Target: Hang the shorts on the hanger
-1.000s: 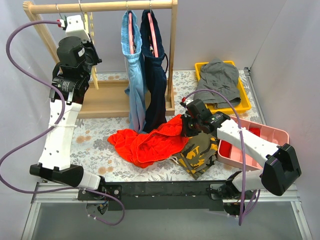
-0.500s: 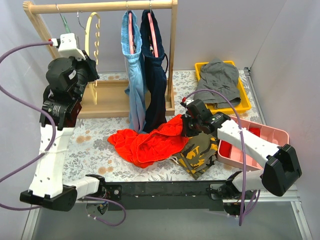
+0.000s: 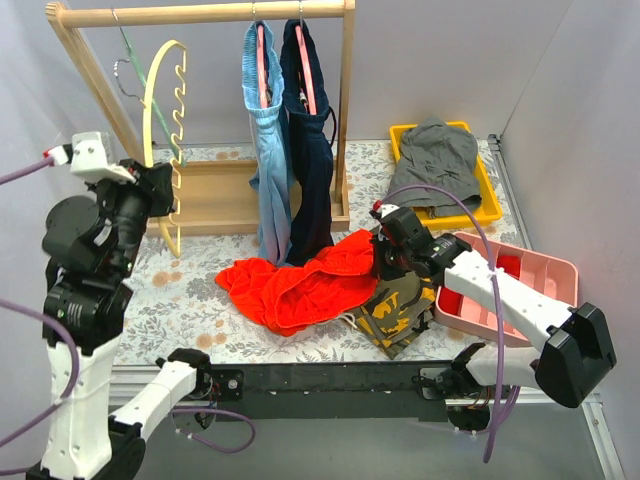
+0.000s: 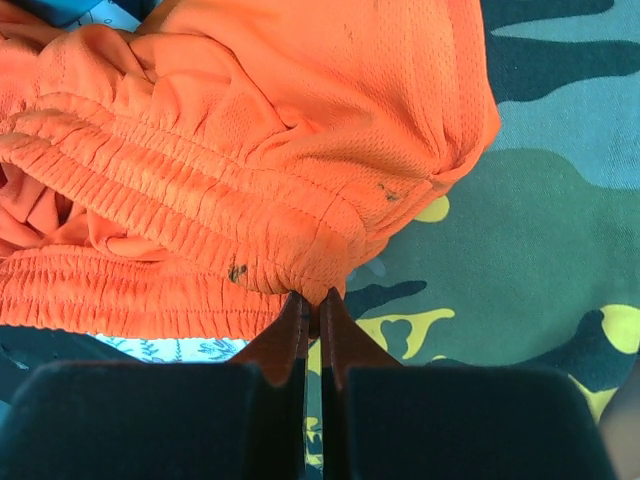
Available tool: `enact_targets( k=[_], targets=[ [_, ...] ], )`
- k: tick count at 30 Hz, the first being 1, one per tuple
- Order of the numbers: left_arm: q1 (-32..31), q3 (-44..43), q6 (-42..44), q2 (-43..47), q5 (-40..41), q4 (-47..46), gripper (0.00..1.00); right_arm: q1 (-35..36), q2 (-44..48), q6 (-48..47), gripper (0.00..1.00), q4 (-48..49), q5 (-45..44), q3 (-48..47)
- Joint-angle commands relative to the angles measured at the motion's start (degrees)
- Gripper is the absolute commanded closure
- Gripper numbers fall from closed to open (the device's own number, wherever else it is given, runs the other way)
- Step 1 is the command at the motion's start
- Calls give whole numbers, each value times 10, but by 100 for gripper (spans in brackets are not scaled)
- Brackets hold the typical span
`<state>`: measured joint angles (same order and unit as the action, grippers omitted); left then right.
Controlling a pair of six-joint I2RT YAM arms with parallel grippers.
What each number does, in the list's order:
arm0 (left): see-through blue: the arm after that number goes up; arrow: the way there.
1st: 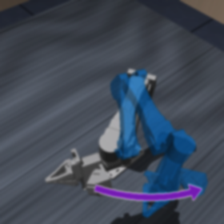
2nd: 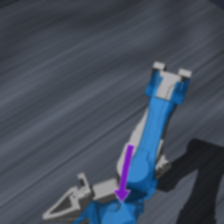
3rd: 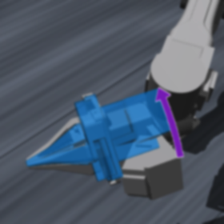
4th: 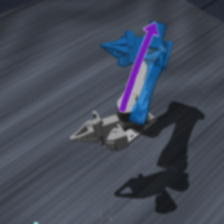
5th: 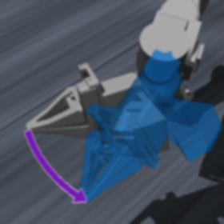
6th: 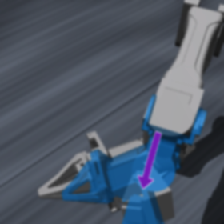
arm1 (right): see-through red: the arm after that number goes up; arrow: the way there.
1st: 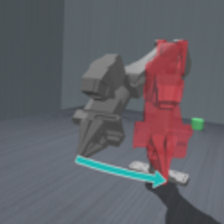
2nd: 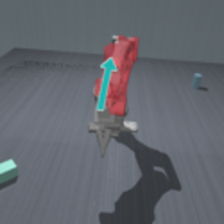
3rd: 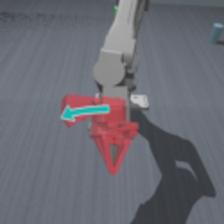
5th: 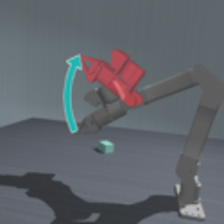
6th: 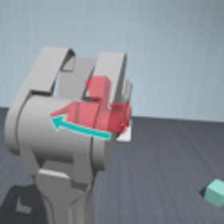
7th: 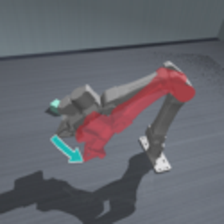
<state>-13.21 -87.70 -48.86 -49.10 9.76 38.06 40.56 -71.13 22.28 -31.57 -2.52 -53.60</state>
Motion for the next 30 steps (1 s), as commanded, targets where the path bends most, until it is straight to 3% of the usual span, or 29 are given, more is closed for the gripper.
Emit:
enact_targets(
  k=[1,6,14,17,21,26,30],
  targets=[
    [2,8,-15,61,-49,-34,100,2,31,11,99,-2,-13,14],
    [3,-4,-18,88,-142,-58,100,1,66,22,99,1,-12,35],
    [6,-9,-45,32,-410,-75,100,1,116,41,99,8,-15,67],
    [-11,7,-69,14,-462,-82,100,1,131,50,99,10,-16,77],
    [-79,64,-65,9,-434,-81,100,1,146,62,99,6,-20,83],
    [-157,91,-29,16,-360,4,100,1,164,79,99,3,-37,104],
    [-160,186,-37,63,-385,-2,100,1,165,92,99,12,-32,124]
  ],
)
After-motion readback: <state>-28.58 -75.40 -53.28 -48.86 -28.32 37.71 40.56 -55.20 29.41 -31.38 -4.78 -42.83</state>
